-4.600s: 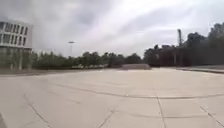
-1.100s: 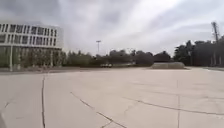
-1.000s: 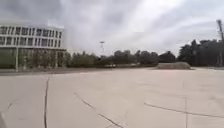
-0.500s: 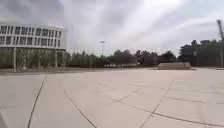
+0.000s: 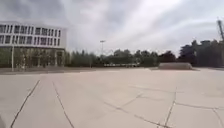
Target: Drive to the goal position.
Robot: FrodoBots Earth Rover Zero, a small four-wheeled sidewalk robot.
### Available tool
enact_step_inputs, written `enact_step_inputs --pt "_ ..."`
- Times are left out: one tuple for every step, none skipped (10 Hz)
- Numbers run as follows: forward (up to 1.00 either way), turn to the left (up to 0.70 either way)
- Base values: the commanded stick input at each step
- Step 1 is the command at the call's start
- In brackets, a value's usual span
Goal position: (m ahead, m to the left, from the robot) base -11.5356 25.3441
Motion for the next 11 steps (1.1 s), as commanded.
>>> enact_step_inputs --pt "0.70 0.35" --pt "0.70 0.35" --pt "0.70 0.35" --pt "0.70 0.35" --pt "0.70 0.35" --pt "0.70 0.35" --pt "0.70 0.35" --pt "0.70 0.35" --pt "0.70 0.35" --pt "0.70 0.35" --pt "0.70 0.35"
